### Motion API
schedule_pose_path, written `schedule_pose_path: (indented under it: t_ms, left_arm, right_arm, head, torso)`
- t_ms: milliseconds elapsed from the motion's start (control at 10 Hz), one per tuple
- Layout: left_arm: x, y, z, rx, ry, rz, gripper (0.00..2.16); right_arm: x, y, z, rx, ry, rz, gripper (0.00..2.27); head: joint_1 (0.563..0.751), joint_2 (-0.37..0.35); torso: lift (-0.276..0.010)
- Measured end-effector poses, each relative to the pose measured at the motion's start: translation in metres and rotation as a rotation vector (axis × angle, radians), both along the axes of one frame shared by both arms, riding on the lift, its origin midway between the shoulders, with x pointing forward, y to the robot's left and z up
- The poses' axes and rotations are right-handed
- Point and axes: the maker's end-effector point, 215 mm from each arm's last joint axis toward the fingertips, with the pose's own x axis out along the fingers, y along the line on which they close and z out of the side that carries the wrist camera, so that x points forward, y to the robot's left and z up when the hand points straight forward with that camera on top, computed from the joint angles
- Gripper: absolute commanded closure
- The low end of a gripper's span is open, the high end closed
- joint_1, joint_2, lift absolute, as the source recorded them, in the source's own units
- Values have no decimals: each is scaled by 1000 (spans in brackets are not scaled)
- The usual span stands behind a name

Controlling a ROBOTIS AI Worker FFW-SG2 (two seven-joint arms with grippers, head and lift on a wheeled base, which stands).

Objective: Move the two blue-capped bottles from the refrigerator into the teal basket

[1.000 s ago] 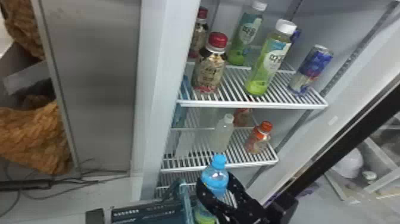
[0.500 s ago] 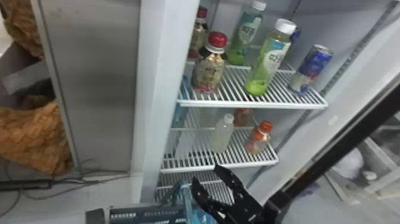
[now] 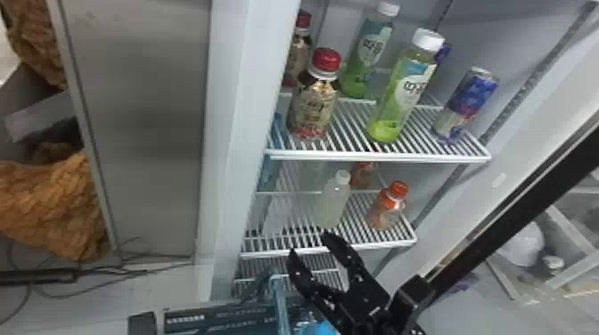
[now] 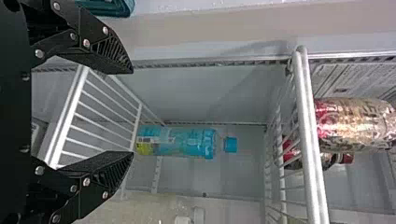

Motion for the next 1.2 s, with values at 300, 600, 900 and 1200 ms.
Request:
schedule_pose_path:
  t_ms: [300, 600, 900, 1200]
  left_arm:
    - [0, 0, 0, -1, 0, 0, 1111]
    - [1, -1, 1, -2, -1, 1, 1110]
    - [1, -1, 1, -3, -2, 1, 1110]
    - [1, -1, 1, -3, -2, 1, 1110]
  right_arm:
    - [15, 1, -4, 4, -30, -6, 433]
    - [35, 3, -11, 6, -47, -17, 432]
    - [51, 6, -16, 3, -57, -23, 430]
    - [76, 14, -15, 11, -87, -35, 430]
  head:
    - [695, -350]
    - [695, -350]
    - [695, -350]
    - [695, -350]
  torso:
    - [-156]
    - [-156]
    - [-156]
    - [-156]
